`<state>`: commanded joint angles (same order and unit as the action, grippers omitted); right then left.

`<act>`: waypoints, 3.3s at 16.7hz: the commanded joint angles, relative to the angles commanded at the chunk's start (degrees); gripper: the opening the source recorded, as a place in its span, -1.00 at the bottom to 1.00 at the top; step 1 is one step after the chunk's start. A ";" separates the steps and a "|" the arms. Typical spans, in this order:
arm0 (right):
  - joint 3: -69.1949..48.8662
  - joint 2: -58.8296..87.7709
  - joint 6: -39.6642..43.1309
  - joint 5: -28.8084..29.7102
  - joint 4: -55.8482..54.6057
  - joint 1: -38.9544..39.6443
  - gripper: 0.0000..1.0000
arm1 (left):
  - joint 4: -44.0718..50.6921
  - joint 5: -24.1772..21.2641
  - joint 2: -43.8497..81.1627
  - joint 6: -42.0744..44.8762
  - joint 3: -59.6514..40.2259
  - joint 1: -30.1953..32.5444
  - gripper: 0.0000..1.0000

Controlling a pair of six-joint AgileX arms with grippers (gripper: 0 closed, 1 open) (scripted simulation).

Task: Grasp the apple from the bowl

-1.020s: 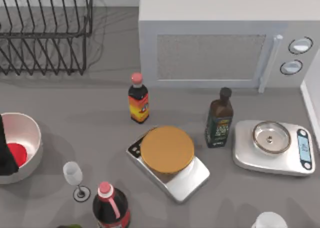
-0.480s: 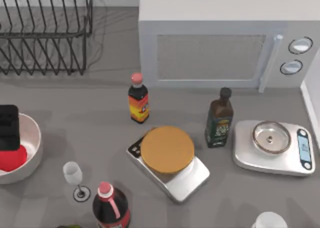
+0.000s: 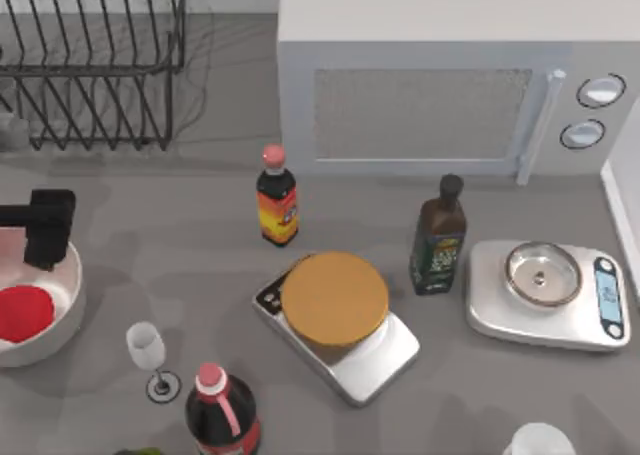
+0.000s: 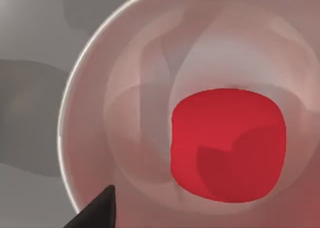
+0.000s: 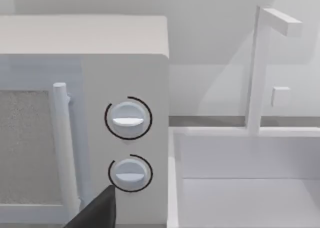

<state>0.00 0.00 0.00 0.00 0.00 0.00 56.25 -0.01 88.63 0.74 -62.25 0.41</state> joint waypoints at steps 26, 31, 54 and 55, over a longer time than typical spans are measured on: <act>0.00 0.00 0.00 0.00 0.00 0.00 1.00 | -19.53 -0.04 18.97 0.41 7.93 -0.13 0.85; 0.00 0.00 0.00 0.00 0.00 0.00 1.00 | -19.53 -0.04 18.97 0.41 7.93 -0.13 0.10; 0.00 0.00 0.00 0.00 0.00 0.00 1.00 | -2.30 -0.10 14.26 0.78 -6.36 -0.14 -1.00; 0.00 0.00 0.00 0.00 0.00 0.00 1.00 | 2.03 -0.09 14.20 0.73 -10.51 -0.09 -1.00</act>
<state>0.00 0.00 0.00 0.00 0.00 0.00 58.27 -0.10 102.84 1.47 -72.76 0.32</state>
